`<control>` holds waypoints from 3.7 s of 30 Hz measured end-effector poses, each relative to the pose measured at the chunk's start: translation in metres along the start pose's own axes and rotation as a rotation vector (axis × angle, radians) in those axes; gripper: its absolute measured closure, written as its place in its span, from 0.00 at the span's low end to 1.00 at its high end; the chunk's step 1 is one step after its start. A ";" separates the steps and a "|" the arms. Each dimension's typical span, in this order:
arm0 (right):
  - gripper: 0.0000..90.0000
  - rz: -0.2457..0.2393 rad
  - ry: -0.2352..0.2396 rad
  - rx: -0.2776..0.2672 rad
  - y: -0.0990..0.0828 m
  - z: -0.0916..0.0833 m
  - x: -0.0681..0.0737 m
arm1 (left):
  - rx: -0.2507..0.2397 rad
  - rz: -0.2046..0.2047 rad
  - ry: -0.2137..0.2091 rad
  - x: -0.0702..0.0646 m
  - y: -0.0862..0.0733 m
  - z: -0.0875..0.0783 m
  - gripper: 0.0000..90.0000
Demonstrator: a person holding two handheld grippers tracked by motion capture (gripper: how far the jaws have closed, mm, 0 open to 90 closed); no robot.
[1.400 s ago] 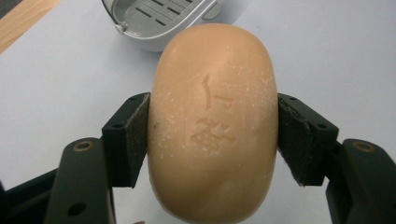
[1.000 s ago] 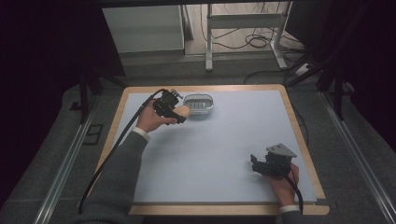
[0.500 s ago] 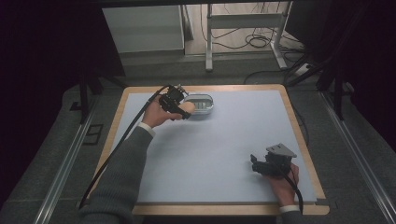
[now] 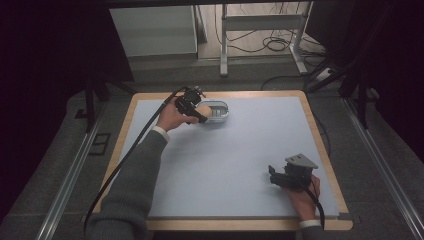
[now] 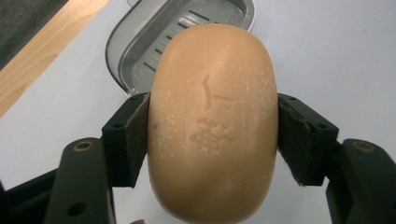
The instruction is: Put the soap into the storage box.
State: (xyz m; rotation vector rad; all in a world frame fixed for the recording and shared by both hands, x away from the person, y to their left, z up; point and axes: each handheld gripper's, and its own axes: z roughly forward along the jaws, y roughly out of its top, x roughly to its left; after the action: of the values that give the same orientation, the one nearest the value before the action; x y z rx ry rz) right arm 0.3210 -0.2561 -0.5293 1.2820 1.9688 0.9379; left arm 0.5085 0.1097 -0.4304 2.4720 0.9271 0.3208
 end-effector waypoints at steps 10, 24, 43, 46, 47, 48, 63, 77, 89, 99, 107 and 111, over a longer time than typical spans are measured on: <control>0.08 0.002 0.002 0.000 0.000 0.000 0.000 | 0.009 0.008 -0.008 0.005 0.013 0.009 0.36; 0.08 0.006 0.004 -0.002 0.000 0.000 0.000 | 0.024 0.027 -0.009 0.008 0.032 0.022 0.36; 0.08 0.007 0.000 0.000 0.000 0.000 -0.001 | 0.066 0.050 -0.022 0.018 0.049 0.051 0.36; 0.08 0.009 0.001 0.001 0.000 0.000 -0.001 | 0.074 0.047 -0.018 0.019 0.049 0.056 0.36; 0.08 0.008 0.000 0.001 0.000 0.000 -0.001 | 0.076 0.047 -0.020 0.019 0.048 0.057 0.36; 0.08 0.008 0.000 0.001 0.000 0.000 -0.001 | 0.079 0.046 -0.021 0.019 0.048 0.058 0.36; 0.08 0.004 -0.003 0.003 0.000 0.000 0.000 | 0.081 0.032 -0.040 0.019 0.044 0.058 0.30; 0.08 0.002 -0.006 0.004 0.000 0.000 0.000 | -0.020 0.036 -0.029 0.007 0.035 0.024 0.25; 0.08 0.004 -0.003 -0.002 0.000 0.000 0.000 | -0.090 0.022 -0.029 -0.009 0.000 -0.007 0.22; 0.08 -0.007 -0.012 0.000 0.000 0.000 0.001 | -0.130 -0.003 -0.025 -0.021 -0.047 -0.028 0.21; 0.08 -0.010 -0.013 0.001 0.000 0.000 0.002 | -0.163 -0.030 -0.028 -0.035 -0.096 -0.041 0.20; 0.08 -0.013 -0.016 -0.002 0.000 0.000 0.002 | -0.180 -0.056 -0.012 -0.041 -0.123 -0.042 0.20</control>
State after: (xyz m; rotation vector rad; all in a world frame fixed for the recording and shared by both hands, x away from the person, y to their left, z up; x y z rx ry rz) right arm 0.3204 -0.2541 -0.5296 1.2709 1.9613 0.9202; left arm 0.3941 0.1783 -0.4592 2.2777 0.9190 0.3535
